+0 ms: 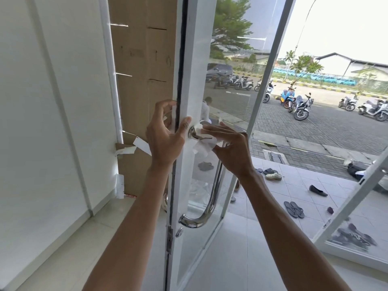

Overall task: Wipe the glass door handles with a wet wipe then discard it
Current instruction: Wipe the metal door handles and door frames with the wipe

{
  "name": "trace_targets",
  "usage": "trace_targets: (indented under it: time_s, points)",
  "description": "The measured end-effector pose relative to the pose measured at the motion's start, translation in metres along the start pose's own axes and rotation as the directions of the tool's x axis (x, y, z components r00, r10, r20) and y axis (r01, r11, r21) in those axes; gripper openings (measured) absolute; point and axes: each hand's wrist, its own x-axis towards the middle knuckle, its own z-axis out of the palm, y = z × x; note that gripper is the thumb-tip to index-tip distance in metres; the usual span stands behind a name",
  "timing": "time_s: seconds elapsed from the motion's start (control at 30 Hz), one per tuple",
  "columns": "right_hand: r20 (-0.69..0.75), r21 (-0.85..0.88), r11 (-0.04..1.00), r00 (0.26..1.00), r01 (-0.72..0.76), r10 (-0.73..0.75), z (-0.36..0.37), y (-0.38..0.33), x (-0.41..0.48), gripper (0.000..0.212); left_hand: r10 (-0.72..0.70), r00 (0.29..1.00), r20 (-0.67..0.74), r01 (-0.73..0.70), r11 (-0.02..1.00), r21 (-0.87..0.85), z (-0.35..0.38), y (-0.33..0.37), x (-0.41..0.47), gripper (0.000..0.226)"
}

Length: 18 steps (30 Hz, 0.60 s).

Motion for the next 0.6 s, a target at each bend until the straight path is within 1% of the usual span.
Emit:
trace_targets:
  time_s: [0.1,0.23,0.3,0.43,0.6]
  points:
    - [-0.015,-0.042,0.999,1.000,-0.024,0.024,0.003,-0.003,0.001,0.027,0.004,1.000,0.000,-0.004,1.000,0.010,0.002,0.000,0.001,0.043]
    - [0.008,-0.232,0.973,1.000,-0.013,0.015,0.019,-0.018,0.015,0.016,0.009,1.000,0.004,-0.009,1.000,0.028,0.000,0.002,0.002,0.043]
    - [0.014,-0.289,0.957,1.000,-0.013,0.018,0.024,-0.023,0.017,0.019,0.018,1.000,0.000,-0.018,0.999,0.037,0.000,0.002,0.002,0.042]
    - [0.046,-0.269,0.962,0.999,0.034,-0.022,0.022,-0.017,0.013,0.024,0.014,1.000,-0.005,-0.014,0.999,0.049,-0.002,0.002,0.002,0.041]
    - [0.062,-0.127,0.990,0.997,0.060,-0.052,0.011,-0.008,0.014,0.030,-0.007,1.000,0.003,0.007,0.998,0.060,-0.002,0.003,0.002,0.042]
